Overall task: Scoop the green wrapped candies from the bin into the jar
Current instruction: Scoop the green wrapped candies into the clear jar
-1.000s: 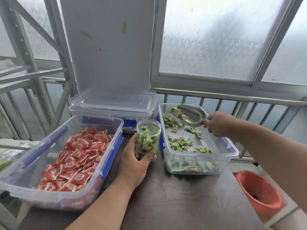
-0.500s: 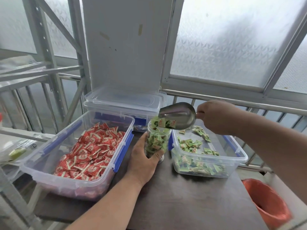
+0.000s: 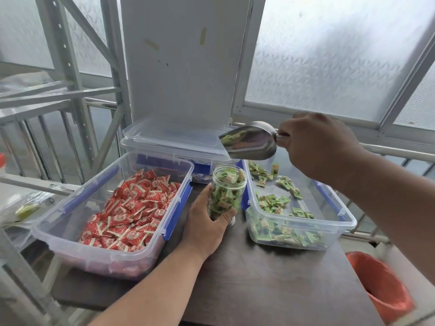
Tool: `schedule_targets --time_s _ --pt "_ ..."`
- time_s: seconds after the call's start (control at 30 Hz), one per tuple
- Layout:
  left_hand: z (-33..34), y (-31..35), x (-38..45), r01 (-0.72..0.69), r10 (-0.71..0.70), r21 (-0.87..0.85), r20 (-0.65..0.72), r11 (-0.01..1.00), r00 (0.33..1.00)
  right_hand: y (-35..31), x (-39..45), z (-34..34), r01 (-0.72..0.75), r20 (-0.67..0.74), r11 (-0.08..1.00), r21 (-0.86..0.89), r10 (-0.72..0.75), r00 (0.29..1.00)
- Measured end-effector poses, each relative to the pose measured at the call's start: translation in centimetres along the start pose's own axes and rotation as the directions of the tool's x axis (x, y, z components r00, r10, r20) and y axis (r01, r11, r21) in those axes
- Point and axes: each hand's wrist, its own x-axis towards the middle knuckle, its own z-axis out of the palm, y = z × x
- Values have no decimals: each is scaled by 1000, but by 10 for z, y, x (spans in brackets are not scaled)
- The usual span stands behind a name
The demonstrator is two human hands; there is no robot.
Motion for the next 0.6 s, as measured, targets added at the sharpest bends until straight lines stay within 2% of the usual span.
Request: schedule_targets --time_s 0.2,0.27,0.4,0.5,0.6 --pt "-1 1 0 -18 18 -1 -10 1000 1000 -9 -7 2 86 167 994 64 -96 981" --pt "0 0 0 -22 22 -5 -12 1000 1000 -9 -8 4 95 155 993 73 -106 982" --pt "-1 0 0 -25 25 10 -10 1000 1000 -1 -7 9 119 7 993 6 -119 993" --pt "0 -1 0 -20 20 -3 -2 1000 1000 4 -6 16 95 86 994 54 -99 991" --pt "0 -1 0 -14 14 1 5 1000 1000 14 -5 28 -8 118 992 129 -7 993"
